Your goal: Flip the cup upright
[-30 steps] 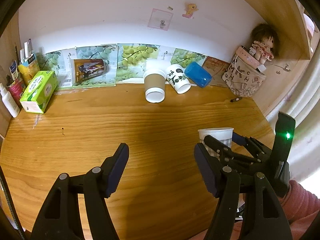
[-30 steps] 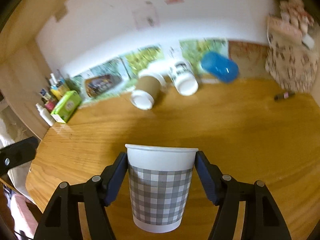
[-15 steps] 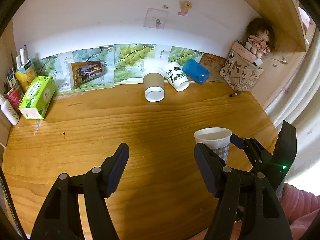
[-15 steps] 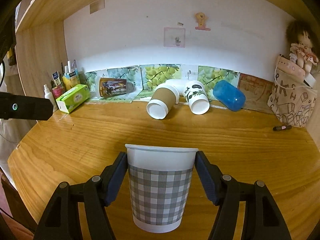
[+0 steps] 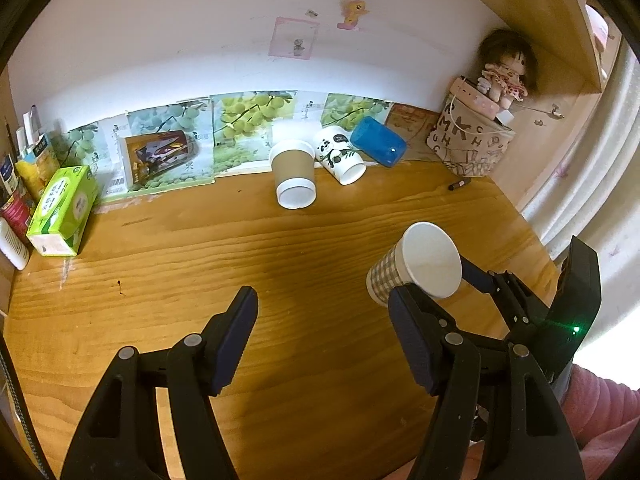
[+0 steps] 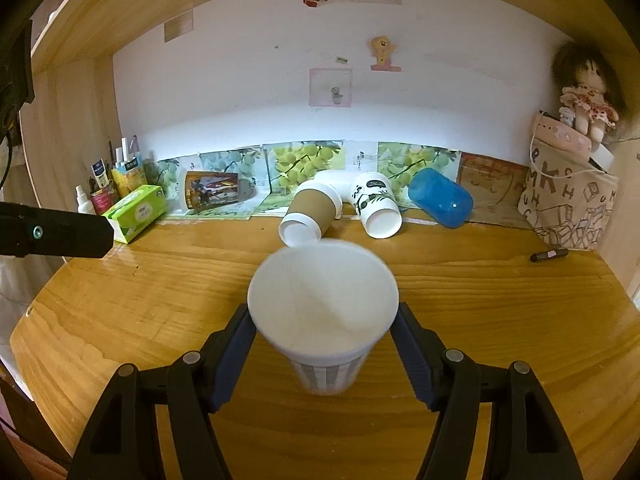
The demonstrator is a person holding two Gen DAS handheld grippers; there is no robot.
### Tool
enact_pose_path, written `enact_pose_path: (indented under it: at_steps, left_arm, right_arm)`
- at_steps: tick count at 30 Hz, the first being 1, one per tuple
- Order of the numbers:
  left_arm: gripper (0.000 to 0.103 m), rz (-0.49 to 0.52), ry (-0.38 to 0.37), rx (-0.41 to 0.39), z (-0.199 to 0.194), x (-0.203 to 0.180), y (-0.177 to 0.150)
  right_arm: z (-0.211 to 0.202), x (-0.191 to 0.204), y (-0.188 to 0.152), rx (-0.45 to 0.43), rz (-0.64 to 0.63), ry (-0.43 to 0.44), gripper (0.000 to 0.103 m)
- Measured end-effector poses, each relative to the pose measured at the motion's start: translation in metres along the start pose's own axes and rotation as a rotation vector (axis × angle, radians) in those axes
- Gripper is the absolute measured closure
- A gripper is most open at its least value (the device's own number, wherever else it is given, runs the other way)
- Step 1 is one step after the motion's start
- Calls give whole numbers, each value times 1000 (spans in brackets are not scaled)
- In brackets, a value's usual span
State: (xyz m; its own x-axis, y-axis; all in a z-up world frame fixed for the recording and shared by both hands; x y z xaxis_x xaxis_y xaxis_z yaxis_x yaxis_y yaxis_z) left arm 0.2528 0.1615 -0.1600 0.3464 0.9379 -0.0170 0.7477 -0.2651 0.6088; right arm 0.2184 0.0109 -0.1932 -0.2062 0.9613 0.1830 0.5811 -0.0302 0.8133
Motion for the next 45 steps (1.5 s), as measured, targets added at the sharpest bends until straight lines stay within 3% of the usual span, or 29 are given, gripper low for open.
enact_pose_path:
  at_steps: [6,19,28,34,38,43,45]
  left_arm:
    - [31,10,-11,4,2,-3,1]
    - [25,37,-25,12,1,-5,-3]
    - [23,-28,-69,98,12,12,-17]
    - [23,-70,-50,151,12,17,-25]
    - [23,-119,2,116,-5,16,-21]
    - [20,-154,59,30,-42,5,-10]
    - [17,-174,70,-7,-60,-2,-6]
  right_arm:
    - [-2,2,-2,11,-14,2,24]
    - [-10,9,-3,52,-24,9,21]
    - [-25,15,-4,124,89,-2,20]
    - [-38,21,-5,190,159,-40,20]
    - [-54,24,5,202,169,-59,20]
    - [-84,26,30,185,164,4,0]
    - [-100,27,40,175,155,29,0]
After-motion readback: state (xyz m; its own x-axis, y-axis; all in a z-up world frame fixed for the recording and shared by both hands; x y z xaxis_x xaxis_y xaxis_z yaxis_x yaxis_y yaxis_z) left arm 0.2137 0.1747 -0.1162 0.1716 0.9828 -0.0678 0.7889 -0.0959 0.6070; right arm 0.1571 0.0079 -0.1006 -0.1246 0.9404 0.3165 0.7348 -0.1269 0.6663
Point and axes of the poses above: each gripper's, at about its wrist camera, not at the fingertips, and z roughly the way its jaws point, x to its left, y to its top, the point moved 4 cm from there along z, roughly the way its jaws point, and after that the axes turned 14 degrees about y, right-handed, at the moved point
